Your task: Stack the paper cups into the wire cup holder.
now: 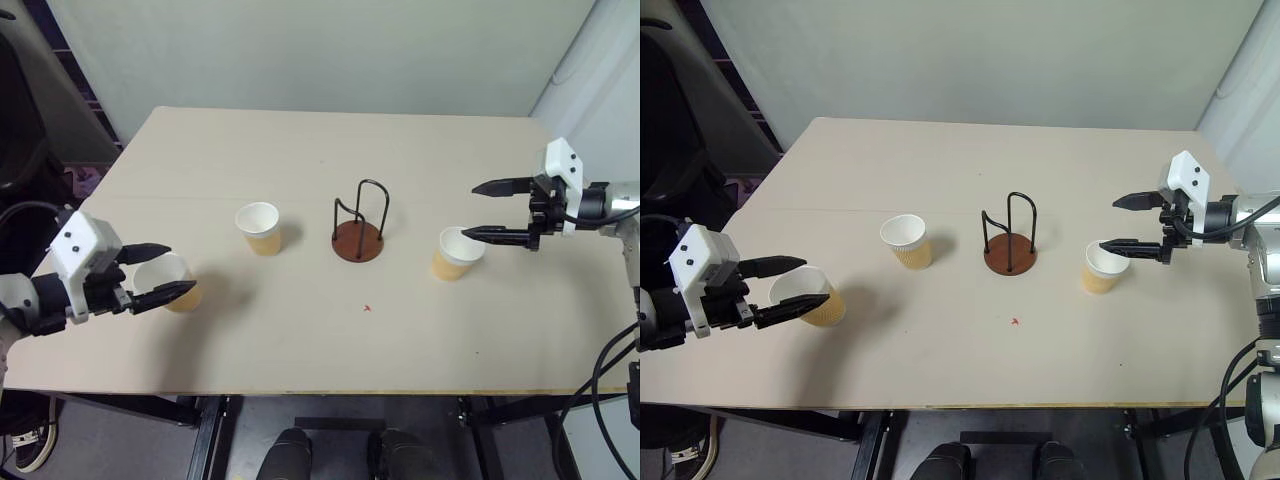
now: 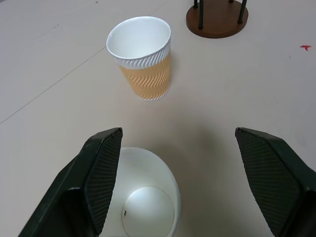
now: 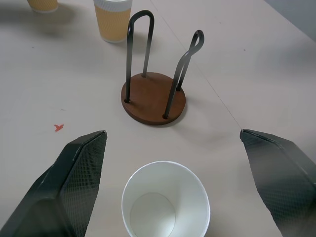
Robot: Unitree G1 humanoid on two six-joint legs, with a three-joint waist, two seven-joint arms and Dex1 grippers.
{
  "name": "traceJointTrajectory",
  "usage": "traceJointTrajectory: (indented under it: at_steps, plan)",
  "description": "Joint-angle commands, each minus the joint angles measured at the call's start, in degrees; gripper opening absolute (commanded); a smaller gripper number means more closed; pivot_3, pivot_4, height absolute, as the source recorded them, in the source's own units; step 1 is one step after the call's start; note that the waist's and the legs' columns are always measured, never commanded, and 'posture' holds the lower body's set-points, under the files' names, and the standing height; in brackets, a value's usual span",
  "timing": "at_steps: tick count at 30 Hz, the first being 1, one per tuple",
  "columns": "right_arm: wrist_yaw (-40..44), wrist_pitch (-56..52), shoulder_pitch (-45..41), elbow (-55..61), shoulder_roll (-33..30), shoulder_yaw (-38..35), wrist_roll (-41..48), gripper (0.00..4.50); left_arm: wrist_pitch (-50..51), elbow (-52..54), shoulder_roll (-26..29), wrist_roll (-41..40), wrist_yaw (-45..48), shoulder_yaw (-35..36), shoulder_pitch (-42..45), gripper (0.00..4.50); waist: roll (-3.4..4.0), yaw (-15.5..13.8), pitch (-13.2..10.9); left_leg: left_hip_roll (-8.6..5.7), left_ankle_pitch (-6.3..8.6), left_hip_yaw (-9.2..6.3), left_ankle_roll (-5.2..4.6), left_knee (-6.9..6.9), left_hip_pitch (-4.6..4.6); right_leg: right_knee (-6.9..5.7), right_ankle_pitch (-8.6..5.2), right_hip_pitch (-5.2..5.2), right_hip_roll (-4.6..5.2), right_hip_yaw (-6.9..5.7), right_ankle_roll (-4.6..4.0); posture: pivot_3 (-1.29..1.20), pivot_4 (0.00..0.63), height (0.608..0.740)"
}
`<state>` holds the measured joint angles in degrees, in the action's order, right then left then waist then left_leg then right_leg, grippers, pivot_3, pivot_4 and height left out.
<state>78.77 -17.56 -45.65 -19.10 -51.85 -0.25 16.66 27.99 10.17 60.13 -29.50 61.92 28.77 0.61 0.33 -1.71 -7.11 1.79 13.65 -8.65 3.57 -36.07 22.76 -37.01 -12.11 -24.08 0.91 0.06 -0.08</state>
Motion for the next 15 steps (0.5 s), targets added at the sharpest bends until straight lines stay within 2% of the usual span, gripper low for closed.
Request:
traceJointTrajectory:
  at_steps: [1, 11, 15]
  plan:
    - [-0.28, 0.39, -1.18, 1.35, -0.71, -1.77, 0.73, 4.50, 0.20, 1.51, 0.52, -0.20, -0.36, 1.93, -0.11, 3.91, 0.00, 0.00, 0.00, 0.00, 0.00, 0.00, 0.00, 0.00, 0.00, 0.00, 0.00, 0.00, 0.00, 0.00, 0.00, 0.00, 0.150, 0.740]
    - [-1.75, -1.87, -3.90, 4.41, 0.86, -2.61, 2.81, 4.50, 1.28, 3.10, 0.44, -2.36, -1.43, 2.98, 2.64, 3.91, 0.01, 0.00, 0.00, 0.00, 0.00, 0.01, 0.00, 0.00, -0.01, -0.01, 0.00, 0.00, -0.01, 0.00, 0.00, 0.00, 0.150, 0.740]
    - [-8.42, -4.51, -6.67, 7.86, 6.73, 0.05, 1.42, 4.50, 0.31, 4.08, 0.03, -1.32, -3.80, -1.60, 7.61, 3.91, 0.01, 0.04, 0.00, 0.04, -0.01, 0.02, 0.01, 0.00, -0.07, -0.03, 0.02, 0.00, -0.04, 0.00, -0.04, 0.00, 0.150, 0.740]
